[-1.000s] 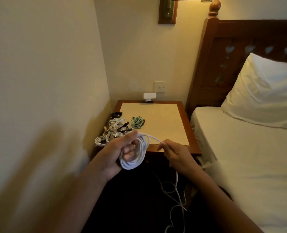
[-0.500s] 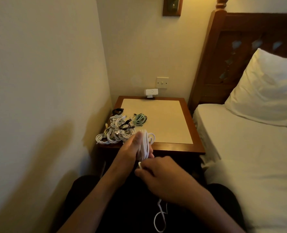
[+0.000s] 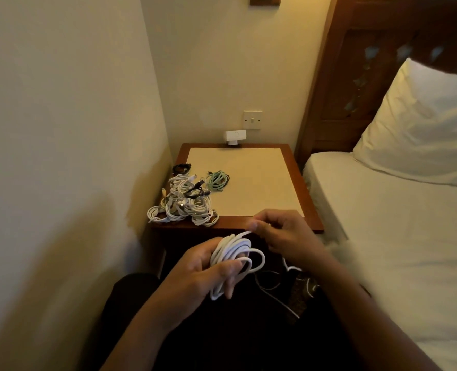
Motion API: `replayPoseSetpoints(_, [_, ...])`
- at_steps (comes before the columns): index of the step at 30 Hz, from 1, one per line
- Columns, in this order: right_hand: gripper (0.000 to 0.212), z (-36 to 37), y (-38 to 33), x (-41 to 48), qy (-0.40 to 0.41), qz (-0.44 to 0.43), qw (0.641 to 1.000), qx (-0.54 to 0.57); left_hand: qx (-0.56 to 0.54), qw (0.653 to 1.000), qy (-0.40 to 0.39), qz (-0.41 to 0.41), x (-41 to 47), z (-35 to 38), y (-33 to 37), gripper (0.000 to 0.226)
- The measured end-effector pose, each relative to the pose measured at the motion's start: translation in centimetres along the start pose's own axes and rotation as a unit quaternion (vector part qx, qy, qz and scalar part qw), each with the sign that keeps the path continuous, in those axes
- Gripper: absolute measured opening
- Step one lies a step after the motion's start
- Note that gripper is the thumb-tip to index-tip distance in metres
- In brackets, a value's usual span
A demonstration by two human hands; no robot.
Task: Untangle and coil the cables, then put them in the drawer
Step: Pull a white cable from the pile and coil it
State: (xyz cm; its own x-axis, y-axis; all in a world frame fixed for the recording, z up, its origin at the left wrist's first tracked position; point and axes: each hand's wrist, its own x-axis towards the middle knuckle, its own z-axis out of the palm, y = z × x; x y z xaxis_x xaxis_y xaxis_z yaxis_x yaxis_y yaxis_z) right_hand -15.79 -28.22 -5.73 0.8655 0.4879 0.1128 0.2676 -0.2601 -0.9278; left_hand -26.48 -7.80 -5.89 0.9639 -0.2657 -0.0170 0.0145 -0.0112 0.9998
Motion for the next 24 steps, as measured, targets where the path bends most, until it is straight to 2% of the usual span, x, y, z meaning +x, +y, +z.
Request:
replayPoseSetpoints(2, [0.017, 1.3, 2.1, -0.8, 0.016, -0.007, 1.000, 0.025, -0.026, 0.999, 0.017, 0.009, 0.2, 0.0, -0.1, 0.028])
replayPoseSetpoints(6, [0.023, 4.1, 5.0, -3.2, 0.033, 0.037, 0.997, 0.062, -0.160, 0.986, 0.042, 0.011, 1.0, 0.2, -0.7, 0.044])
replayPoseSetpoints(8, [0.024, 5.6, 5.8, -4.4, 0.054, 0.058, 0.996, 0.028, -0.219, 0.972, 0.089, 0.017, 2.2, -0.1, -1.0, 0.053])
replayPoseSetpoints(10, [0.024, 7.2, 5.6, -5.6, 0.043, 0.063, 0.997, -0.025, -0.238, 0.960, 0.142, 0.044, 3.4, -0.3, -0.9, 0.047])
replayPoseSetpoints(12, [0.018, 8.5, 4.5, -6.6, -0.013, 0.062, 0.994, -0.084, -0.177, 0.963, 0.196, 0.053, 4.3, -0.1, -1.0, 0.037])
replayPoseSetpoints(14, [0.010, 8.9, 2.9, -7.2, -0.084, 0.071, 0.986, -0.127, -0.037, 0.973, 0.227, 0.033, 4.6, 0.1, -1.6, 0.031])
replayPoseSetpoints(16, [0.010, 8.3, 1.0, -7.2, -0.127, 0.089, 0.976, -0.154, 0.055, 0.977, 0.206, -0.002, 4.2, 0.3, -2.9, 0.029])
replayPoseSetpoints(20, [0.016, 6.1, -2.4, -6.8, -0.156, 0.059, 0.958, -0.233, 0.117, 0.981, 0.143, -0.054, 3.0, 0.5, -4.8, 0.035])
replayPoseSetpoints(22, [0.016, 5.3, -3.5, -6.1, -0.142, 0.036, 0.962, -0.229, 0.089, 0.988, 0.110, -0.066, 2.2, 0.5, -5.1, 0.034])
replayPoseSetpoints(24, [0.012, 4.2, -3.9, -5.2, -0.106, 0.023, 0.972, -0.210, 0.032, 0.993, 0.063, -0.099, 1.1, 0.7, -4.9, 0.057])
